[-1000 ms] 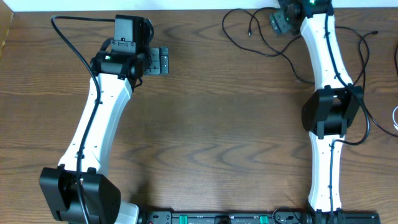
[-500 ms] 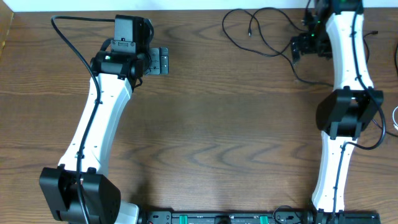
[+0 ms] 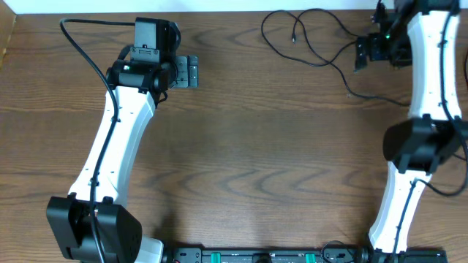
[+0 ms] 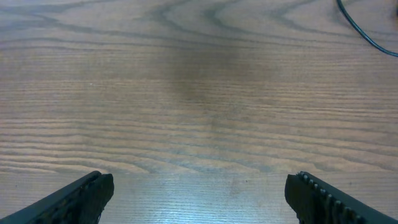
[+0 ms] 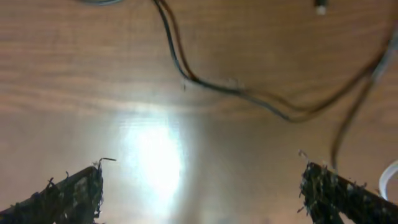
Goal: Untangle cables
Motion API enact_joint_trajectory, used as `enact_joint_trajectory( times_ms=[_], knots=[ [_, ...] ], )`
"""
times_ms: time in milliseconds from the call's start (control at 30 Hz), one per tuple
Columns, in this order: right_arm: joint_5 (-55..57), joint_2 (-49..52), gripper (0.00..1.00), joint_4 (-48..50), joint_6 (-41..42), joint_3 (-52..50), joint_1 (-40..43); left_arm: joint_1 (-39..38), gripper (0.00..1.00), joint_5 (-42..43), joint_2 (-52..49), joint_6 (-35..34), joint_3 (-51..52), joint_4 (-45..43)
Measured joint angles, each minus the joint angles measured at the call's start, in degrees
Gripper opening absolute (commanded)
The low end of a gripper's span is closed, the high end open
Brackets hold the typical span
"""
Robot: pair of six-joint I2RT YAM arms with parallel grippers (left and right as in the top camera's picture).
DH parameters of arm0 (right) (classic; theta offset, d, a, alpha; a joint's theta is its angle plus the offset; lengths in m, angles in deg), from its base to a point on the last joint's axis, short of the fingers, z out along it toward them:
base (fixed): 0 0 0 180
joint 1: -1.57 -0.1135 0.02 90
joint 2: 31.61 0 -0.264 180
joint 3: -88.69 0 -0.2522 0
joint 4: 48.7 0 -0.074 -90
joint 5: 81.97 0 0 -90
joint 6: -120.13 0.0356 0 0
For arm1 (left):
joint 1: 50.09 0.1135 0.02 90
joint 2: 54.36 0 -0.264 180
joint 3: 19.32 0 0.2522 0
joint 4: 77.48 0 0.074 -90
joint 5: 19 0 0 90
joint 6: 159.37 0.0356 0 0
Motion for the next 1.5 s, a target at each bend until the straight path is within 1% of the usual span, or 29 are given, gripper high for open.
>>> enact_joint_trajectory(
  times_ms=[267,400,500,567,767,900,1133,1267,1500],
  knots=[
    [0.0,-10.4,0.99,-0.4,-1.2,-0.2,0.1,0.0,0.93,0.0,0.0,0.0,0.0,0.0],
    [0.2,-16.0,0.99,-0.2,-1.5,-3.8,0.1,0.0,0.93,0.0,0.0,0.0,0.0,0.0],
    [1.1,-21.0,0.99,1.6,-1.5,-11.2,0.2,0.0,0.93,0.0,0.0,0.0,0.0,0.0],
    [1.6,-24.4,0.99,5.4,-1.3,-19.1,0.3,0.0,0.93,0.0,0.0,0.0,0.0,0.0],
    [0.8,-31.8,0.99,21.2,0.3,-44.8,0.6,0.0,0.93,0.0,0.0,0.0,0.0,0.0],
    [0.9,-36.3,0.99,29.3,2.5,-58.2,0.6,0.0,0.93,0.0,0.0,0.0,0.0,0.0],
    [2.4,-37.9,0.99,41.2,5.0,-73.0,1.4,0.0,0.93,0.0,0.0,0.0,0.0,0.0],
    [2.6,-37.9,0.99,48.0,5.5,-78.7,3.0,0.0,0.93,0.0,0.0,0.0,0.0,0.0],
    [2.8,-37.9,0.99,55.8,5.7,-85.5,5.4,0.0,0.93,0.0,0.0,0.0,0.0,0.0]
  ],
)
